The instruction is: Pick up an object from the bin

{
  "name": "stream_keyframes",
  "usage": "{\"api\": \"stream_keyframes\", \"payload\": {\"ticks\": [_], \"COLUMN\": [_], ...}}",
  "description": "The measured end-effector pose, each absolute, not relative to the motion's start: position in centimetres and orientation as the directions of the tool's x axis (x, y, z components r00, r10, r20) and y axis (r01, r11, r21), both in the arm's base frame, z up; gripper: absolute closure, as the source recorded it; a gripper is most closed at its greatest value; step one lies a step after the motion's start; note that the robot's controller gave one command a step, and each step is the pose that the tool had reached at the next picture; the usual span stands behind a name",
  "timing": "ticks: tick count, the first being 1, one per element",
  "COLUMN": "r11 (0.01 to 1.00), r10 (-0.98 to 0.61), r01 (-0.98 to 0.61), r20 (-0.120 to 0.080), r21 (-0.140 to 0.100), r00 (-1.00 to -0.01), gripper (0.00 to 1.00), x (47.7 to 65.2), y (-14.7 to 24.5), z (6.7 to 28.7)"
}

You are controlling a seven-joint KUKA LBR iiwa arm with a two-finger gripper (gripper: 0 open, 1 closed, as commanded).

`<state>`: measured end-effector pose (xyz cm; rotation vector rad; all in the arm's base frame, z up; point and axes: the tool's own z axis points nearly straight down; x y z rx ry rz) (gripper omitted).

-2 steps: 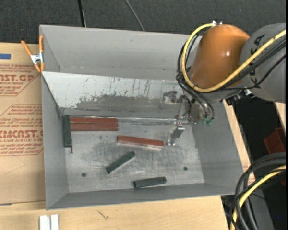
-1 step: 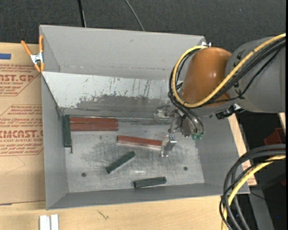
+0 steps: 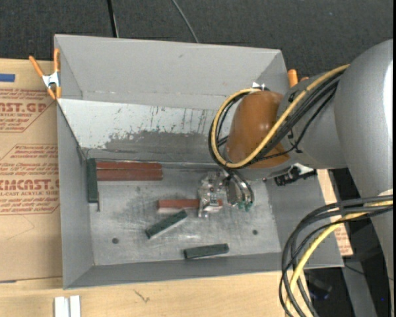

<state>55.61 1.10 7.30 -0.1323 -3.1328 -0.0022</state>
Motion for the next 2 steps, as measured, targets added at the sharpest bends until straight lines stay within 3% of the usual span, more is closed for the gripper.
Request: {"api": "stream_keyframes", "payload": {"ticks": [1,2], "r11": [0.996,0.999], "r10": [0.084,0.043], "r01": [0.084,0.043], "r20": [0.006,-0.003], "r21": [0.001,0.000], "r00": [-0.996,-0.999], "gripper": [1.00,1.00], "x": [55.6,57.1], "y": [1.1,1.8], "z": [7.3,22.0]}}
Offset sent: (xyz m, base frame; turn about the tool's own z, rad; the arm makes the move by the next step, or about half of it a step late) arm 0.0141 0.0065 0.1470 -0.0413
